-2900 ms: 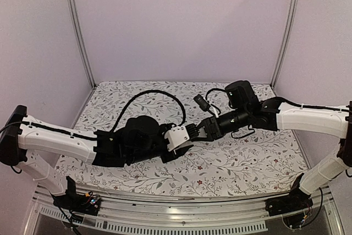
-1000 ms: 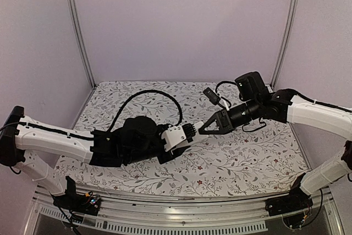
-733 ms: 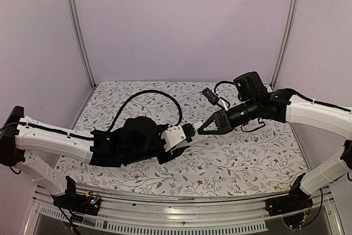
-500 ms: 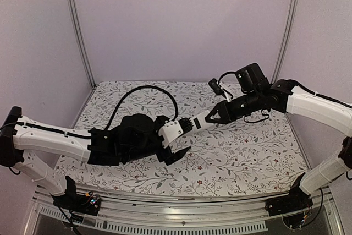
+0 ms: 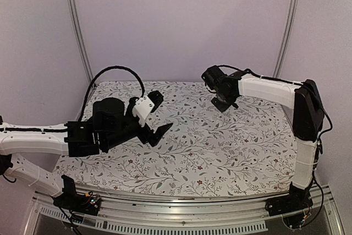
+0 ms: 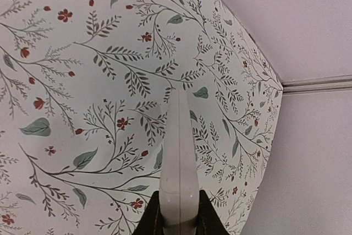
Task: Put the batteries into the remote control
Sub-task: Place the remote control at the center of the board.
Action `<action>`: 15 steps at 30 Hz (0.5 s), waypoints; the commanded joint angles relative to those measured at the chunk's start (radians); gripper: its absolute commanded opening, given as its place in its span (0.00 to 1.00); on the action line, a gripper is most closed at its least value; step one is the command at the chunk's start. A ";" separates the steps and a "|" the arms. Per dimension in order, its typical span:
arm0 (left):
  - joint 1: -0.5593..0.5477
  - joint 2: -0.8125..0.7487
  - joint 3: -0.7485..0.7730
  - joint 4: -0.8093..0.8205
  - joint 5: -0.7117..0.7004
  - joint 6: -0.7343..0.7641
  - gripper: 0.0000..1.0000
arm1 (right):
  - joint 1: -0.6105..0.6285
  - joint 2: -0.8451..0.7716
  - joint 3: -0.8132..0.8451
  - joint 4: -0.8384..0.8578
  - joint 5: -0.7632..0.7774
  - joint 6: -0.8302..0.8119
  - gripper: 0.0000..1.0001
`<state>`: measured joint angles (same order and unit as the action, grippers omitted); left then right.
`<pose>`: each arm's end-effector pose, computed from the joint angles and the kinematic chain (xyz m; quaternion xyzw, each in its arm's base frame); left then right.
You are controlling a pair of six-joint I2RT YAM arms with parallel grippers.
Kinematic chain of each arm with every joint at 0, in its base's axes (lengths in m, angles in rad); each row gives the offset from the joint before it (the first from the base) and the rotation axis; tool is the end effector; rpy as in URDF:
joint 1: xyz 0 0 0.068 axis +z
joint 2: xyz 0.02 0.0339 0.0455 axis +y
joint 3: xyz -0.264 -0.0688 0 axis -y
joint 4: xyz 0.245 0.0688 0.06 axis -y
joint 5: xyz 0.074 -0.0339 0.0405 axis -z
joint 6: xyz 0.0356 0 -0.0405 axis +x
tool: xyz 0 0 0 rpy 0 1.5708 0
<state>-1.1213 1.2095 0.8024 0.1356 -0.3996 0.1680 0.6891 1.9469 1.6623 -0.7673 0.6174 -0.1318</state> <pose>0.1334 -0.2446 0.2899 0.3730 0.6960 -0.1316 0.5993 0.3373 0.2512 0.2584 -0.2960 0.8755 -0.2151 0.3158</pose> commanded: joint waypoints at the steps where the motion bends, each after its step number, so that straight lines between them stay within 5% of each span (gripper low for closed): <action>1: 0.023 -0.051 -0.033 -0.030 -0.016 -0.016 0.98 | -0.010 0.130 0.049 -0.054 0.263 -0.113 0.00; 9: 0.025 -0.078 -0.035 -0.048 -0.033 0.000 0.98 | 0.001 0.276 0.038 -0.080 0.300 -0.093 0.00; 15: 0.027 -0.091 -0.032 -0.047 -0.050 0.022 0.98 | 0.012 0.323 0.018 -0.067 0.305 -0.096 0.11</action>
<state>-1.1088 1.1374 0.7841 0.1036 -0.4290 0.1715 0.6930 2.2154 1.6840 -0.8223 0.9314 -0.2325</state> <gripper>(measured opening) 0.977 0.138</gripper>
